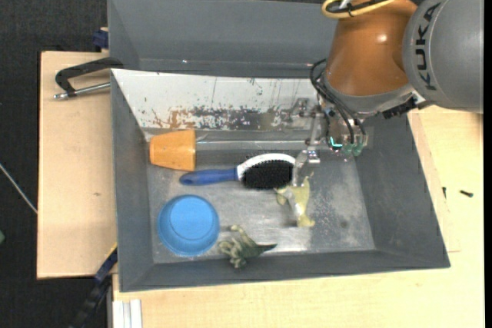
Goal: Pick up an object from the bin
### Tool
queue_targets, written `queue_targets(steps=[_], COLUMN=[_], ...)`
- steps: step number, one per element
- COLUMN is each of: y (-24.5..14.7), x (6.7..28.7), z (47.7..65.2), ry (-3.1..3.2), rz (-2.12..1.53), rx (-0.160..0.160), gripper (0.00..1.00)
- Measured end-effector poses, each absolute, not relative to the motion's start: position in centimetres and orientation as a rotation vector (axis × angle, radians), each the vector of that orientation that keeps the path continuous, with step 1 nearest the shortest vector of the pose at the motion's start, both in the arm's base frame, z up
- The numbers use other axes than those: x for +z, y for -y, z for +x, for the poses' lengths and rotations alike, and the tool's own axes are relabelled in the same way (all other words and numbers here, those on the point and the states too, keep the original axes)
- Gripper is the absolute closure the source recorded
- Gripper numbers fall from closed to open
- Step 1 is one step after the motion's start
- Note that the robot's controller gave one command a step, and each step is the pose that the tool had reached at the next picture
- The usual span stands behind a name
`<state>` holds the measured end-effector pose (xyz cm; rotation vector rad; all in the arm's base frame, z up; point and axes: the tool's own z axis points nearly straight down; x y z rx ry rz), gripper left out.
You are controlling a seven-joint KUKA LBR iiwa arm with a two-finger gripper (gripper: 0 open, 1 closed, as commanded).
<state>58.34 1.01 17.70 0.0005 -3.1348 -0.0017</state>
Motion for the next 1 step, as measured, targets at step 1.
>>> queue_targets(steps=[1], y=[-3.34], x=[8.45], z=[58.61], ry=[3.053], rz=[0.768], rx=[0.000], gripper=[0.00])
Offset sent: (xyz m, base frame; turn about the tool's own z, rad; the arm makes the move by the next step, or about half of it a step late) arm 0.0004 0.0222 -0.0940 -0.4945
